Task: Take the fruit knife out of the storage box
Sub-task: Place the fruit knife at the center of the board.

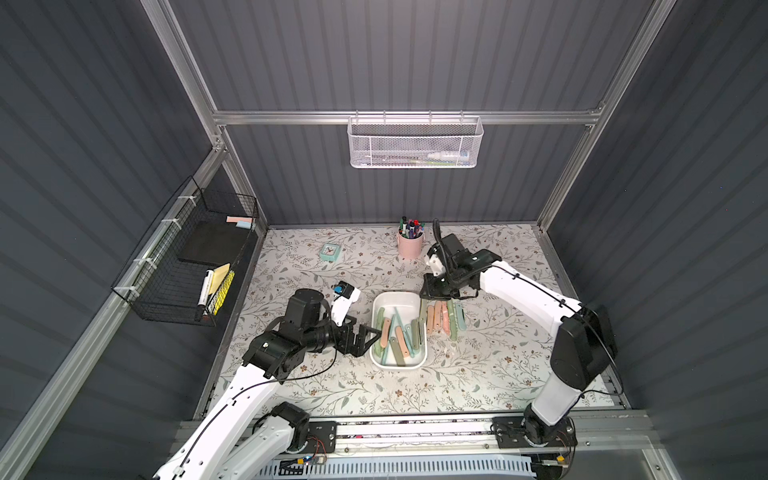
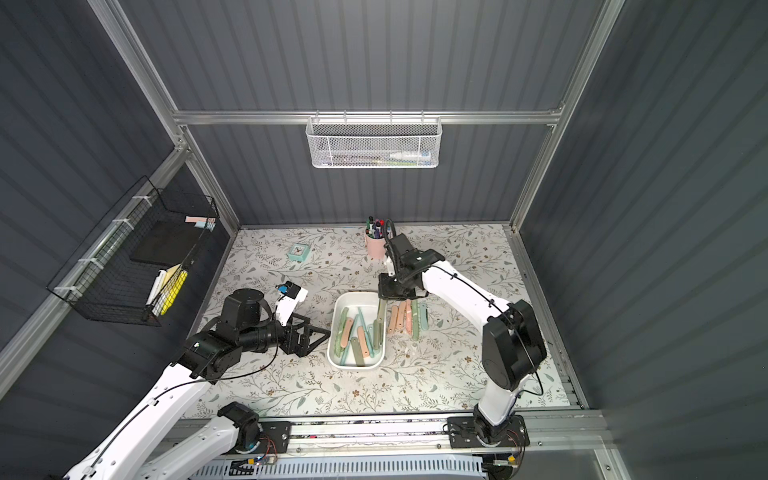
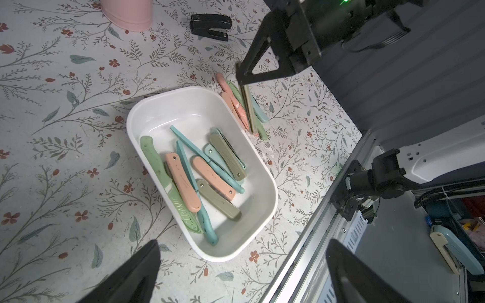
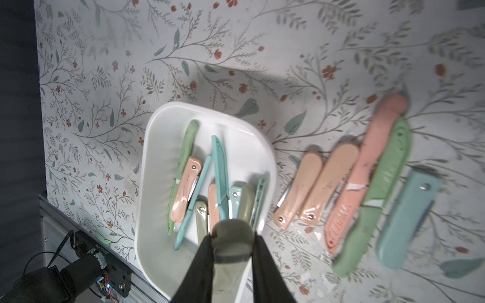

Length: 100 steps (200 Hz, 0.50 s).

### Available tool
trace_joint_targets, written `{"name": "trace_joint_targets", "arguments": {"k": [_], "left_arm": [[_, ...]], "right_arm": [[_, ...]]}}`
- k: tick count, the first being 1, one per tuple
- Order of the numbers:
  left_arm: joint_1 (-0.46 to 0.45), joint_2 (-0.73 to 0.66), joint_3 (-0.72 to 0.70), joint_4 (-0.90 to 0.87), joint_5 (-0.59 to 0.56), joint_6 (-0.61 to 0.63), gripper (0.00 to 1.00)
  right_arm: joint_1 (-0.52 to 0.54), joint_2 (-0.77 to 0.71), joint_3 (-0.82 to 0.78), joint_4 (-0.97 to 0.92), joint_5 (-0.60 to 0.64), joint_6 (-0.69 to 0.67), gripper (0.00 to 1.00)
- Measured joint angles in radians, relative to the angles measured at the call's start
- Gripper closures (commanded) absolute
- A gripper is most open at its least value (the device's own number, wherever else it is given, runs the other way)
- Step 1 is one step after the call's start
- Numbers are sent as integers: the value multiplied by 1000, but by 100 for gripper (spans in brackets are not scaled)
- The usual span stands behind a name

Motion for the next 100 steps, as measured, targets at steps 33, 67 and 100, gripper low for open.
{"name": "trace_joint_targets", "arguments": {"k": [33,67,100], "left_arm": [[0,2,0,1,0,0,1],[0,2,0,8,0,0,1],[0,2,0,8,0,0,1]], "right_arm": [[-137,-61,-57,-60,-5,-58,75],[-257,-39,-87,-140,9,-122,75],[-282,37,-85,-195,51,-175,75]]}}
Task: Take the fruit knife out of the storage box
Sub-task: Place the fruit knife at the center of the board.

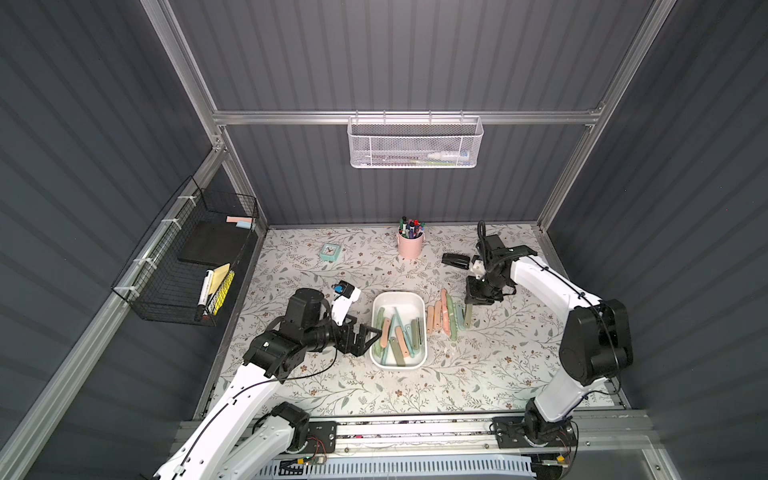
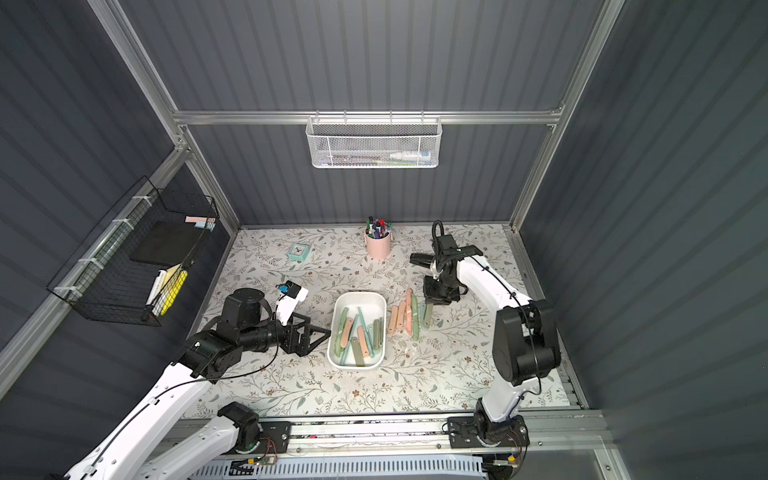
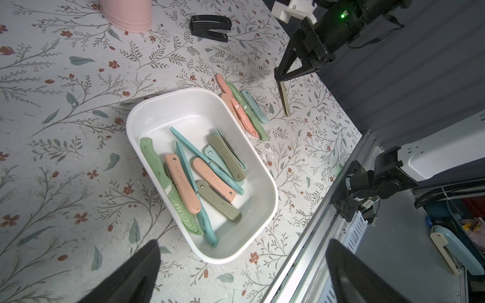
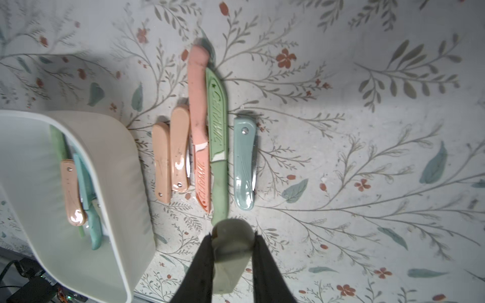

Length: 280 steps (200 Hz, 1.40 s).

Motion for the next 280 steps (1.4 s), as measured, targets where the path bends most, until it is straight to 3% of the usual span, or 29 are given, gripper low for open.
{"name": "trace_joint_targets", "arguments": {"k": [64,142,280], "left_arm": [[0,-1,0,0,0,0,1],[0,-1,0,0,-1,0,1],[0,-1,0,0,-2,0,1]], "right_arm": [[1,204,94,-56,120,-56,74],[1,379,250,-66,148,-64,71],[38,412,298,-76,143,-59,68]]}}
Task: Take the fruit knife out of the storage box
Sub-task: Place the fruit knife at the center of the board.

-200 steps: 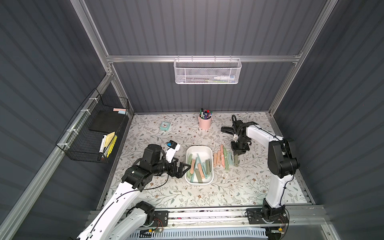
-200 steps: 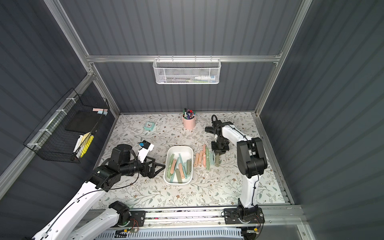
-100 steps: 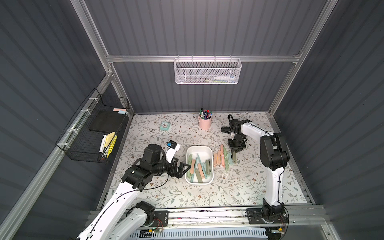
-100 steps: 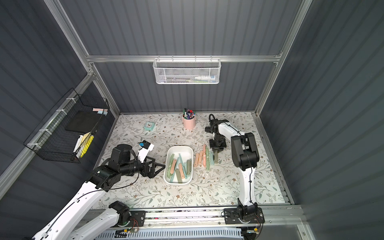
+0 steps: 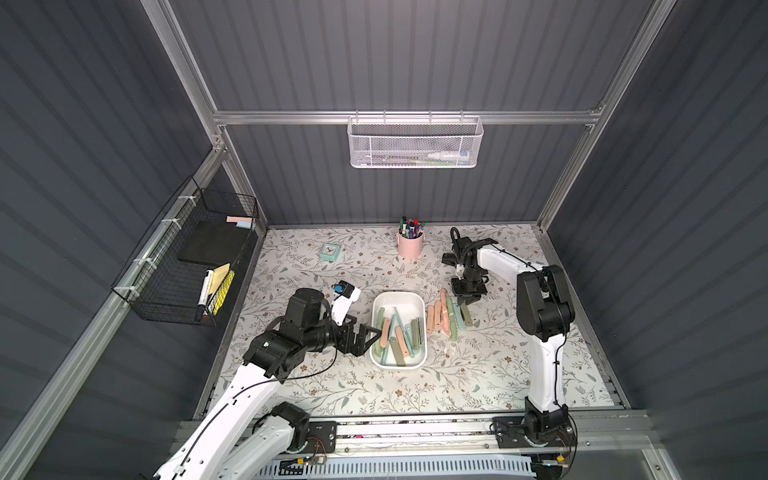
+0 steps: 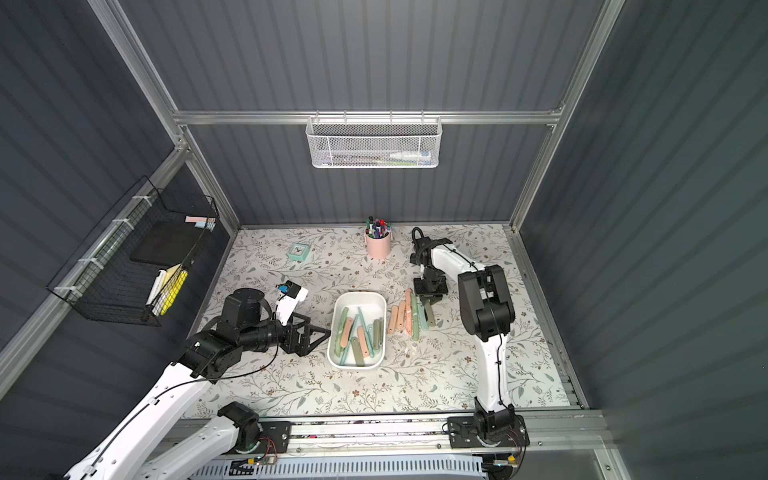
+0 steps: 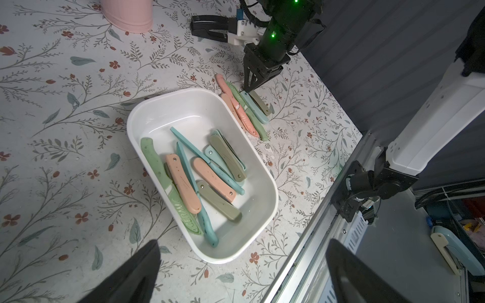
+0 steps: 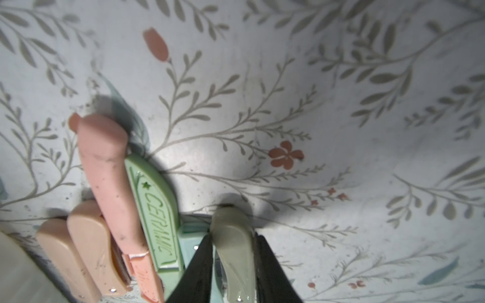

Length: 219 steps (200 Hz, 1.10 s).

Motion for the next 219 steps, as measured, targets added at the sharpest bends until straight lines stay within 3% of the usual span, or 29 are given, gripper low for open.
{"name": "trace_joint_targets", "arguments": {"k": [77,157,187,219], "left_arm": [[0,0,0,0,0,0,1],[0,3,0,0,-7,0,1],[0,21,3,-10,-120,-20,1],[0,26,4,-27,-247,-47,1]], "right_arm": [[0,-43,-39,13,7,38,60],[13,-380,-185,123,-47,80,51],[85,-496,-280,203,-100,91,44],[243,-545,-312,261,-125,91,36]]}}
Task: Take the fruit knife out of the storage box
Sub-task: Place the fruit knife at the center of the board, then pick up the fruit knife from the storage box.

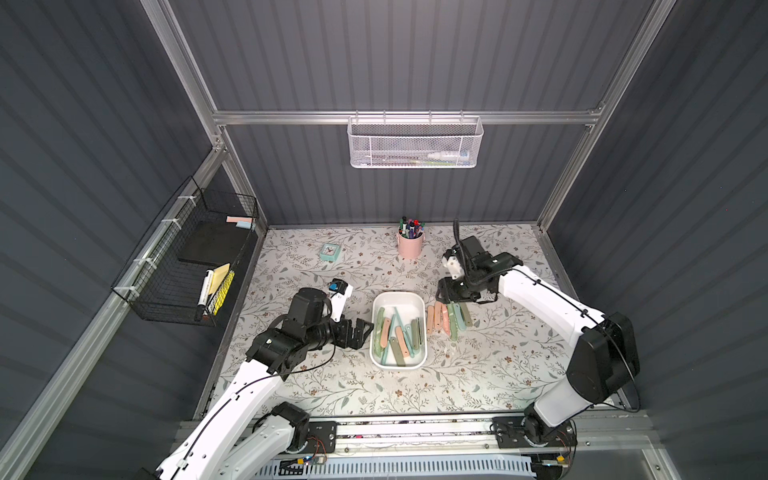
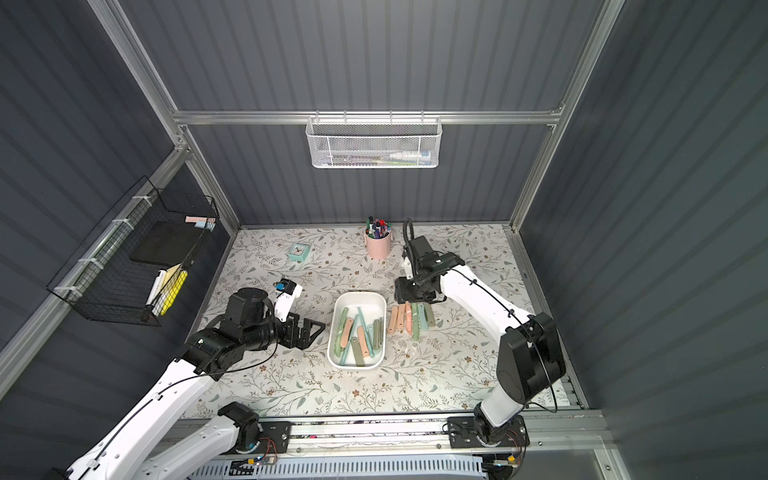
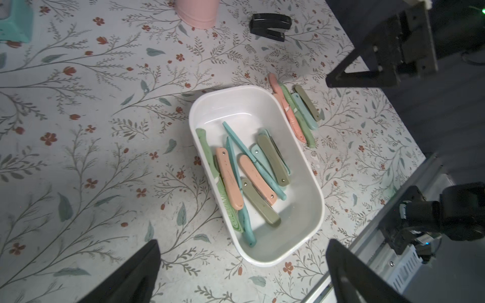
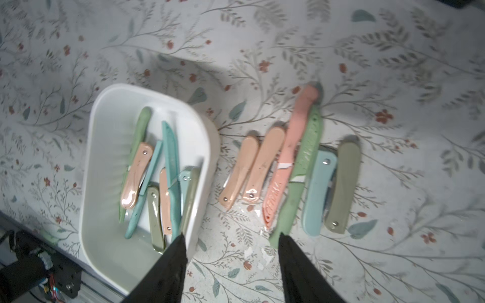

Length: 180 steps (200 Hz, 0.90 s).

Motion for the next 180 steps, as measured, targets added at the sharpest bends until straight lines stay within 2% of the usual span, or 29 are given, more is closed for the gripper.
{"name": "trace_joint_targets", "arguments": {"k": [34,81,126,180], "left_arm": [[0,0,0,-2,-84,-22,0],[0,-8,0,-5,-87,-29,1],[0,-8,0,-11,-57,-28,1],[0,-8,0,-13,-34,-27,1]], "right_arm": [[158,14,2,37,-18,31,32],[256,184,80,16,-14,103,33],[314,361,211,-47,48,153,52],[313,506,357,-125,178,172,63]]}}
